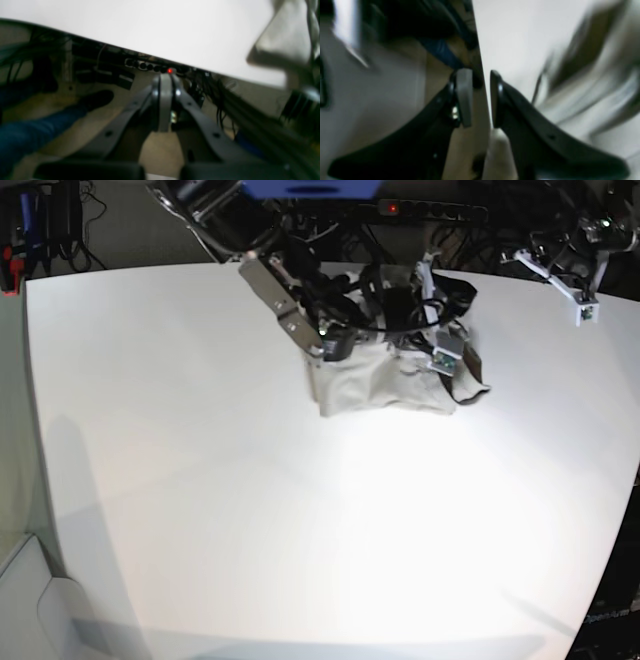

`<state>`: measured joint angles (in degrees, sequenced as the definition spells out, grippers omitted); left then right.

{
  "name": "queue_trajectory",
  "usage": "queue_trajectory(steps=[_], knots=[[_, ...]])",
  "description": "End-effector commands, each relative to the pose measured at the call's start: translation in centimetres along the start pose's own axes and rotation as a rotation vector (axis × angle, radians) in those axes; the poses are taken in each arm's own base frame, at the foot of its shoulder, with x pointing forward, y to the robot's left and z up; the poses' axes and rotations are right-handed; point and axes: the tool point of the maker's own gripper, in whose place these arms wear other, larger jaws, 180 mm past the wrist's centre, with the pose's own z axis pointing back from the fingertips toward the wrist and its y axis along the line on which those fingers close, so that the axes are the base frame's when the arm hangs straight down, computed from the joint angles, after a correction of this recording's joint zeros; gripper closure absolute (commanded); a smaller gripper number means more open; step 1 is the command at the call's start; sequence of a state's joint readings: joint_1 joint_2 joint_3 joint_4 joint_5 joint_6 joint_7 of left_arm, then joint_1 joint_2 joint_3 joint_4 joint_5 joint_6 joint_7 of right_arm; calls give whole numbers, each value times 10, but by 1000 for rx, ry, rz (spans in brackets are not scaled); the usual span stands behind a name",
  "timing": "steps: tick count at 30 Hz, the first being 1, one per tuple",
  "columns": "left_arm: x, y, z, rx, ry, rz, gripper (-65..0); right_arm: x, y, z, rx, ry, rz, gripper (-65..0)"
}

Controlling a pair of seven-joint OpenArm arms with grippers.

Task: Layout the t-shirt on the table in an organized manner, then fold the t-shirt properly
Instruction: 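Grasp the strip end with the right gripper and fold it onto the left half, then grasp the bundled shirt edges with both grippers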

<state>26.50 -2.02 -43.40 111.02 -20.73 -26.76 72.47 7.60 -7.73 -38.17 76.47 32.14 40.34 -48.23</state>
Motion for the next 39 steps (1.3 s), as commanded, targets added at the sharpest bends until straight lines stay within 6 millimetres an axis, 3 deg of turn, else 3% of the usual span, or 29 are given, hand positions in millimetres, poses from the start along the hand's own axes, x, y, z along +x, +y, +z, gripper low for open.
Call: queue_trajectory(steps=[1, 4, 8, 13, 18, 21, 24, 27, 30, 32, 39], knots=[[7, 0, 5, 1, -25, -31, -3, 27, -7, 18, -26, -74, 45, -114], [7, -3, 4, -14, -24, -67, -4, 40, -24, 56, -122, -104, 94, -115], [7, -12, 2, -39, -26, -67, -5, 36, -51, 98, -247, -82, 103, -115], [-4, -48, -7, -131, 9, -130, -6, 17, -68, 127, -334, -62, 52, -115], [-11, -93, -13, -242, 36, -217, -61, 0, -66, 133, -345, -46, 33, -115], [-7, -125, -10, -310, 15, -263, -144, -4, -68, 135, -349, -31, 30, -115], [0, -141, -3, -341, -19, -272, -270, -5, -68, 135, -349, -29, 29, -115], [3, -144, -2, -349, -29, -270, -401, -5, -68, 135, -350, -27, 30, -115], [8, -153, 2, -408, -57, -244, -484, -7, -69, 137, -355, -20, 32, -115], [15, -162, 7, -473, -89, -221, -504, -6, -70, 138, -357, -20, 34, -115], [43, -151, 19, -527, -190, -119, -504, -6, -72, 139, -361, -17, 38, -115]])
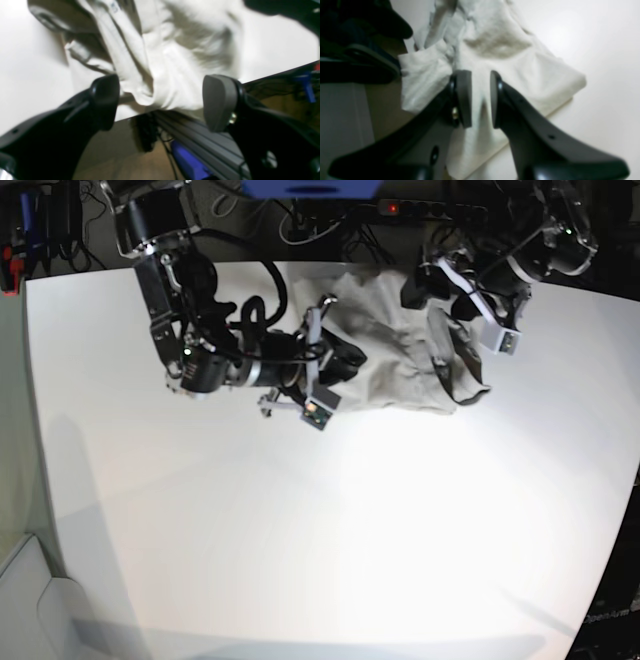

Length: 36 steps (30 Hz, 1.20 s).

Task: Layout the t-shirt on the table in an organized manner, then fold the t-shirt properly
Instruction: 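Grasp the bundled shirt edges with both grippers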

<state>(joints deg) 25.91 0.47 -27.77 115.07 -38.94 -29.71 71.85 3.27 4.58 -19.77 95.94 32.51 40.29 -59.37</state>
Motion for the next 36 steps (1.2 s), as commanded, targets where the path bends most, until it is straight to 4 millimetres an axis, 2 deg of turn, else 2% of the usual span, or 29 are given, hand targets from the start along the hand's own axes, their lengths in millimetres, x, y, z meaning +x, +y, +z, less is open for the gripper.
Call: queue_trajectory(steps=[1, 6, 9, 16, 20, 26, 29, 32, 36], knots=[[7, -2, 4, -12, -29, -2, -504, 17, 0, 4, 2, -56, 11, -115], [2, 1, 0, 7, -6, -4, -504, 17, -1, 4, 1, -55, 11, -115], [9, 6, -3, 36, -9, -23, -504, 17, -1, 4, 1, -57, 11, -115], [9, 7, -11, 54, -1, -11, -503, 18, -1, 4, 0, -59, 12, -115], [1, 8, -19, 39, 21, 15, -502, 18, -1, 4, 0, -59, 12, -115], [-5, -11, -32, -24, 57, -4, -501, 21, -2, 5, -2, -65, 17, -115], [-1, -12, -34, -27, 50, -8, -499, 17, -6, 2, -1, -53, 5, -115], [1, -12, -34, -27, 44, -11, -427, 12, -11, -3, 3, -36, -15, -115], [2, -10, -33, -21, 42, -10, -261, 13, -14, -4, 2, -34, -20, -115]])
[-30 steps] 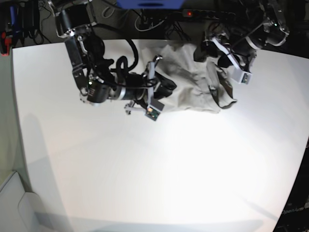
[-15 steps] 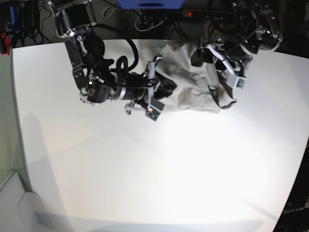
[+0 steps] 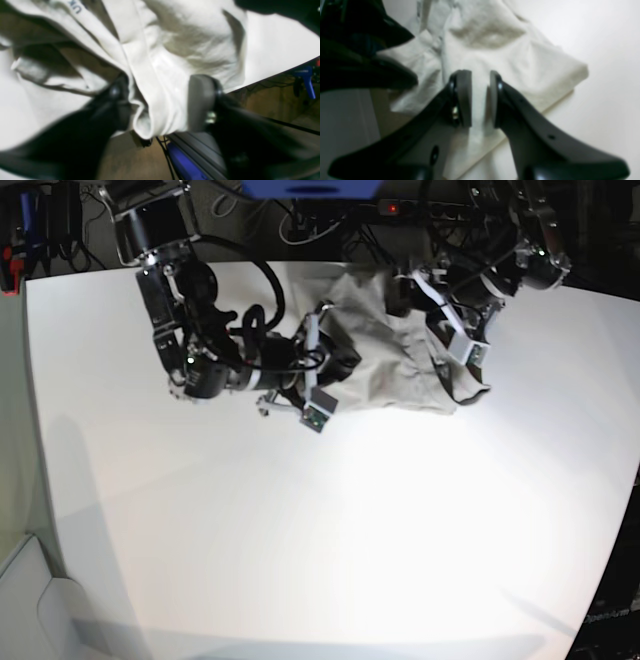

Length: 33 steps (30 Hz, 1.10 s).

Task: Layout the t-shirt on the table in an organized manner, then fold the t-shirt properly
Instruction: 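Grasp the bundled shirt edges with both grippers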

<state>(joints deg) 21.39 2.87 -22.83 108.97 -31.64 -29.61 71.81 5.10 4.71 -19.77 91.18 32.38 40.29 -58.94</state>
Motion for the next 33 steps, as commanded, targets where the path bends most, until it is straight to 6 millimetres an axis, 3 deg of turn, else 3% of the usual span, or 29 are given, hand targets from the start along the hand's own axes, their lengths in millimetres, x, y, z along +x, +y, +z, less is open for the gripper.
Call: queue_trajectory(steps=[1, 4, 6, 21, 28, 33], knots=[[9, -2, 3, -9, -33, -4, -224, 24, -2, 4, 0, -71, 17, -115], [9, -1, 4, -6, -33, -6, -132, 28, -4, 5, -5, -75, 24, -115], [11, 3, 7, 7, -35, -22, -107, 27, -6, 5, -6, -70, 21, -115], [33, 56, 52, 179, -109, -44, -82, 20, -13, 0, -3, -45, -3, -115], [34, 56, 53, 180, -111, -48, -82, 21, -12, -1, 0, -47, -3, -115], [53, 42, 53, 98, -182, -35, -82, 19, -11, -1, 2, -45, -5, -115]])
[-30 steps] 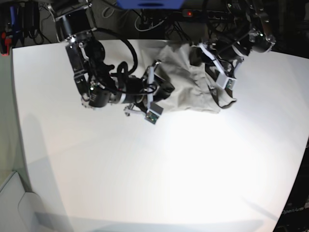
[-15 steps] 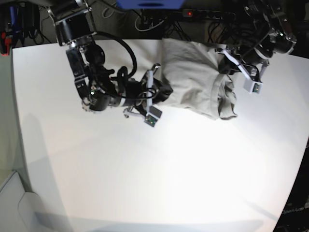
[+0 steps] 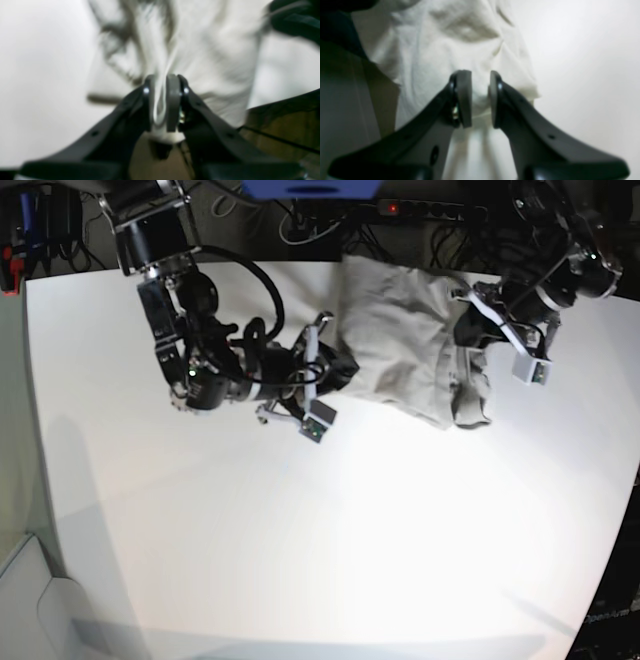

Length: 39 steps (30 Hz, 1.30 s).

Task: Layout the t-shirt on the table in an organized manner, then fold the t-shirt properly
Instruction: 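Grasp the bundled shirt edges with both grippers, then pull the shirt edges with both grippers to flatten the bundle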

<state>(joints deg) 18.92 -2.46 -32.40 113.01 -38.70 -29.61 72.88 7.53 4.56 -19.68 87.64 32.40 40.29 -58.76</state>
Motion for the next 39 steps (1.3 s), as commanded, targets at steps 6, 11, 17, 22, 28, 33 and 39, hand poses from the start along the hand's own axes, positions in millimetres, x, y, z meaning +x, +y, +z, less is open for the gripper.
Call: queue_trajectory(steps=[6, 11, 17, 22, 28, 33, 39], knots=[[45, 1, 12, -8, -109, -64, -81, 18, 0, 4, 4, -57, 11, -115], [51, 17, 20, 39, -99, -66, -84, 17, 0, 4, 4, -55, 10, -115], [36, 28, 24, 69, -49, -72, -86, 21, 1, 4, 3, -55, 18, -128], [32, 39, 30, 102, -54, -41, -147, 51, 0, 3, 4, -108, 49, -208], [31, 63, 45, 173, -75, 10, -316, 86, -8, 3, -1, -154, 87, -210], [34, 71, 50, 195, -98, 23, -345, 68, -18, -14, 23, -93, 17, -210], [44, 82, 25, 150, -116, 112, -343, 52, 2, -15, 43, -97, 1, -210]])
